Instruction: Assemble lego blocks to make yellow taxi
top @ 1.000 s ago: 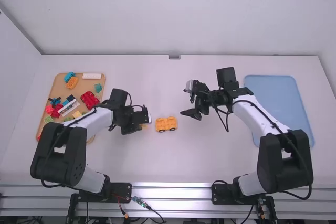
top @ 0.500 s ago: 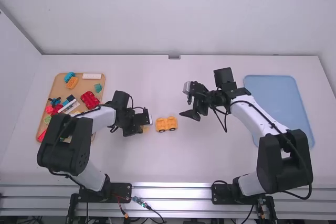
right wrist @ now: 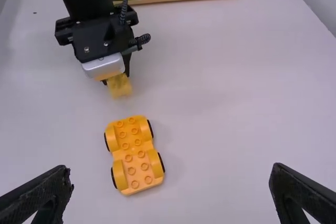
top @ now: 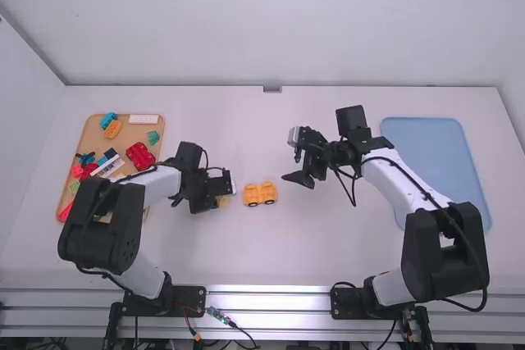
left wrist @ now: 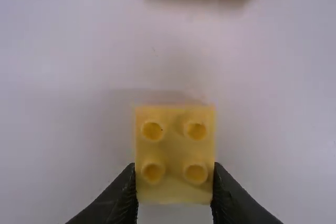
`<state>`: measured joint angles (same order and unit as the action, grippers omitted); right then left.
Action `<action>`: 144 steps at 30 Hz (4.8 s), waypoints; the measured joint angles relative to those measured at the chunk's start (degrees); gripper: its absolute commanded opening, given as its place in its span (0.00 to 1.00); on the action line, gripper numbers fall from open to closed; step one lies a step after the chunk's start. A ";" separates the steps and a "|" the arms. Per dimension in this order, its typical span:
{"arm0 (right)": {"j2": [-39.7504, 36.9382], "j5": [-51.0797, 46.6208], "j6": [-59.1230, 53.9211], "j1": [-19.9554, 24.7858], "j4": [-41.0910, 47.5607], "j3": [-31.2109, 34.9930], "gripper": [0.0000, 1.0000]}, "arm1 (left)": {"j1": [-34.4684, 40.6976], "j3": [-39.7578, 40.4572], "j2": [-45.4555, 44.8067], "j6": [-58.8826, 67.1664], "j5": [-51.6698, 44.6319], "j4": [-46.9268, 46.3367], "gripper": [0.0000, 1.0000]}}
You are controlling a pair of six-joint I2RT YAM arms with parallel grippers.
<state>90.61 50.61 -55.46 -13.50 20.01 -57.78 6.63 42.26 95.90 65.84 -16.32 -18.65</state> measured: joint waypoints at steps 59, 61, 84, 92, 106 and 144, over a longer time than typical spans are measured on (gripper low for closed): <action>11.23 4.50 -9.38 -5.20 -29.00 11.54 0.99 | -12.74 -15.82 1.57 6.45 -40.50 31.93 0.99; 11.96 4.76 -9.44 -5.27 -30.27 11.82 0.99 | -12.74 -15.13 2.95 6.10 -40.65 32.06 0.99; 26.93 14.51 -0.24 -7.85 -45.88 14.14 0.99 | -13.29 -11.04 5.01 6.99 -37.77 27.52 0.99; 26.93 6.23 10.54 -12.55 -63.78 20.17 0.99 | -13.29 -11.04 5.01 6.58 -37.62 26.80 0.97; 30.36 1.62 15.61 -13.49 -58.80 16.48 1.00 | -13.27 -11.02 5.01 7.65 -35.87 25.31 0.76; 32.72 7.39 13.46 -10.86 -58.80 15.19 0.89 | -13.86 -10.01 9.22 12.22 -37.86 24.33 0.55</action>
<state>123.33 58.00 -42.00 -24.36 -38.79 -42.59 -7.22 32.25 105.12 78.06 -54.17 5.67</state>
